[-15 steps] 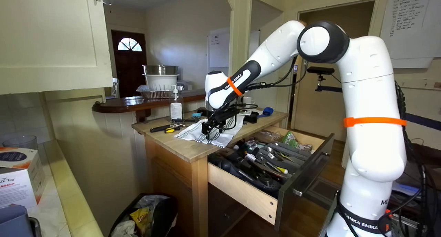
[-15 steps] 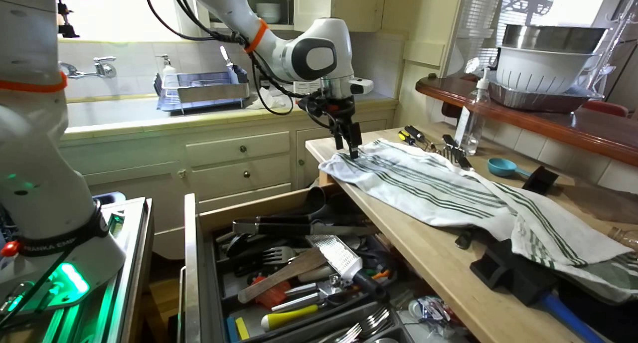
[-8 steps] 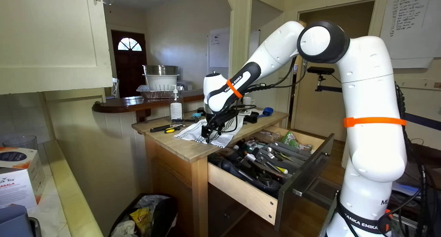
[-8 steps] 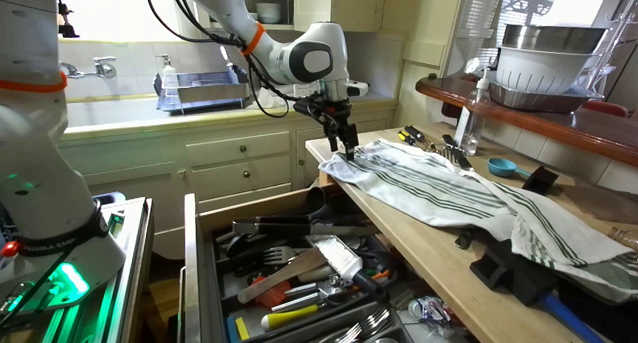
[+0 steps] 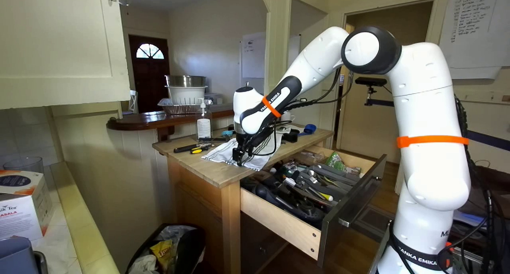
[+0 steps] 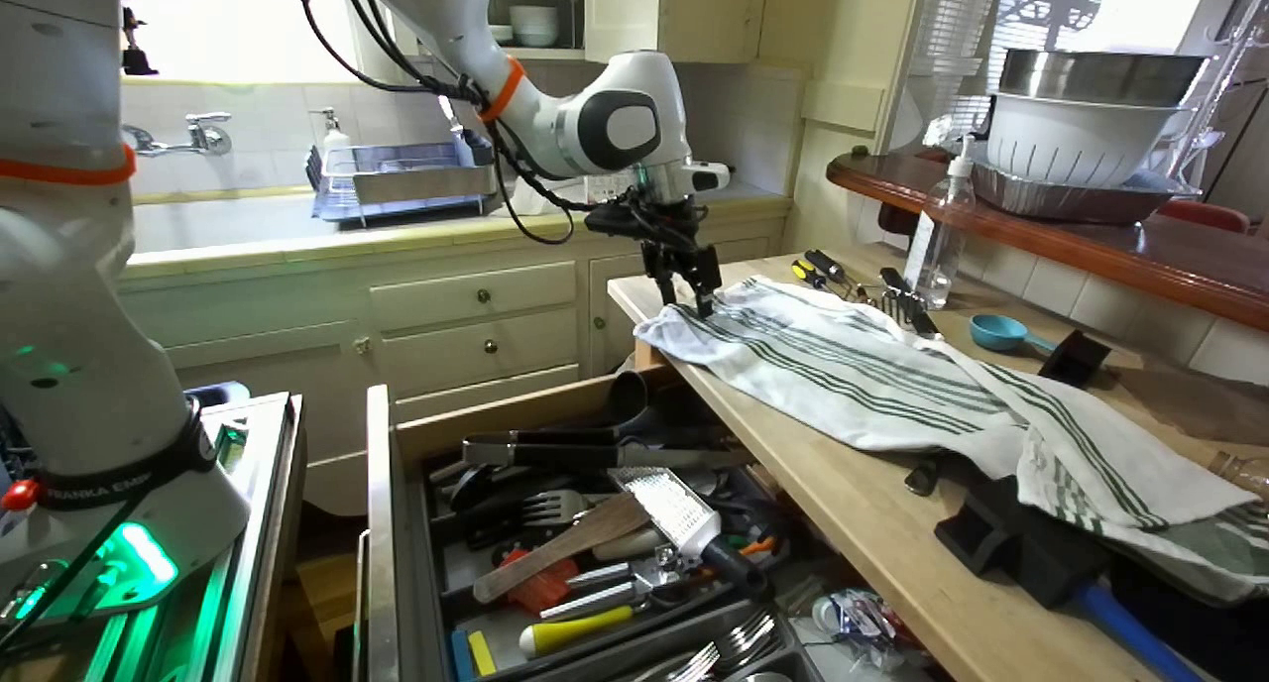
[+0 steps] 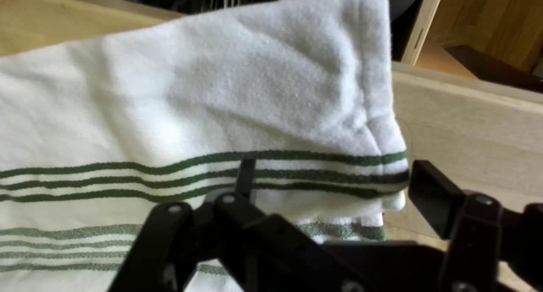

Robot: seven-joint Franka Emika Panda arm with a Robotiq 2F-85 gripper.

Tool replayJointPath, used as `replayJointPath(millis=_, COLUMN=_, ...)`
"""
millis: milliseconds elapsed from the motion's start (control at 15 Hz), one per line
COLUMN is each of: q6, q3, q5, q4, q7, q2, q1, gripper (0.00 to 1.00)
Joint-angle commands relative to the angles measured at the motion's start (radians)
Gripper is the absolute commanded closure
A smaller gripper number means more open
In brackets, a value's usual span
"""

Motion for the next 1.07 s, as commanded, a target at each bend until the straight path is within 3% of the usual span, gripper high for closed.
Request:
replayJointPath(millis=0, q6=0.077, q3=-0.008, q5=-0.039, q4=-0.009, q7=-0.032, q2=0.026, q1=0.004, gripper=0.32)
replayJointPath(millis=867, q6=0.162, q3=-0.019, q5=-0.033, q4=-0.036, q7=-0.091, q2=-0.007, q1=-0.004, gripper=0.66)
replayJointPath(millis=933, q6=0.163, q3=-0.019, q5=-0.032, q4=-0.038, q7=-0.094, q2=-0.008, q1=-0.005, gripper=0.63)
replayJointPath(millis=1000, q6=0.164, q3=-0.019, q5=-0.03, q4=-0.04, q7=-0.098, q2=-0.01, q1=-0.007, gripper=0.69)
